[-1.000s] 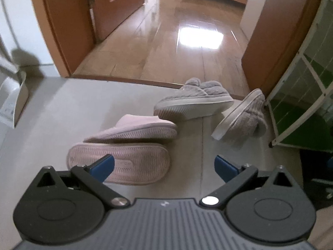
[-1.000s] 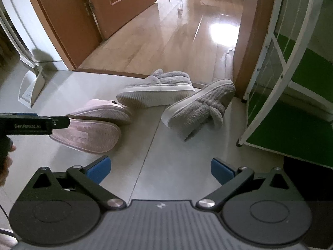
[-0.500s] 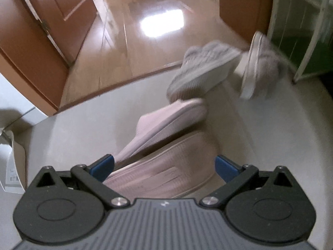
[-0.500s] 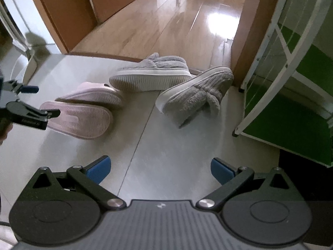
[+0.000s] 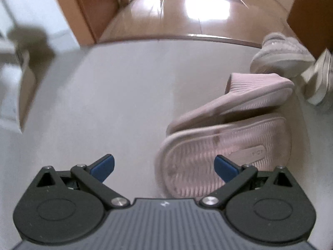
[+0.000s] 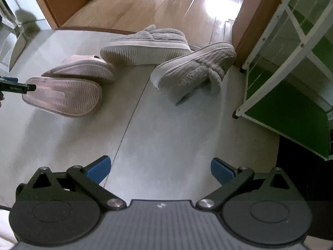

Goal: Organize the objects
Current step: 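Lower the left tool onto the sole-up pink slide and close on it, then lift the pink slide with the left tool, set it upright, open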

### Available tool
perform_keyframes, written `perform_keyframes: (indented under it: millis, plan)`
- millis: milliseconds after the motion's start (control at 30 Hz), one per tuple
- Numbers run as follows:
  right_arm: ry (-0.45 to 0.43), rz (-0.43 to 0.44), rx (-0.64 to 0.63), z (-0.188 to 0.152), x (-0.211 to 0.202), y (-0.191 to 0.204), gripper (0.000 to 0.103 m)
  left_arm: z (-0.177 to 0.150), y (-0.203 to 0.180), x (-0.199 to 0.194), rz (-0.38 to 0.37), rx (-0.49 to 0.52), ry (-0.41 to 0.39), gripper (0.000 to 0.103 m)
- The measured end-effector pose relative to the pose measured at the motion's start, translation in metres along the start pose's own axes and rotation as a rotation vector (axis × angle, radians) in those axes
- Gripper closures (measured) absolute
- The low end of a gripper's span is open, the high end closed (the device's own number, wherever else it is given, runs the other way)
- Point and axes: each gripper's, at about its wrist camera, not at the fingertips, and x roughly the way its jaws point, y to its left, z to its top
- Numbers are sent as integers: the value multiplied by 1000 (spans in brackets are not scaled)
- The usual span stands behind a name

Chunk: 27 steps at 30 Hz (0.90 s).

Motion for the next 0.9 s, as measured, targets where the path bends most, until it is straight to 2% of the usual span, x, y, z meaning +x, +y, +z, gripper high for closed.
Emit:
perform_keyframes:
  millis: [167,300,400,467,533,633,700,833,900]
  plan:
    - [23,-24,-53,-2,9,12,0,-10,21,14,-134,-112,19,21]
    - [42,-40,-85,-4,15,19,0,-12,29,18,-189,-135,20,22]
    - [58,-39,-92,-4,20,22,0,-11,31,17,-247,-150,20,27]
    - [61,-45,-98,-3,22,22,0,-9,29,14,-220,-122,13,26]
    - [55,-45,-102,-3,21,22,0,-4,24,12,-187,-79,7,20]
    - [58,-44,-92,-4,21,21,0,-2,27,10,-269,-130,-2,24]
    - [66,-45,-83,-3,21,19,0,-2,27,10,-285,-154,8,26]
    - [55,-44,-78,-4,17,19,0,-4,15,4,-231,-44,-4,47]
    - [52,-51,-78,-4,16,19,0,-5,14,2,-235,-47,-6,50]
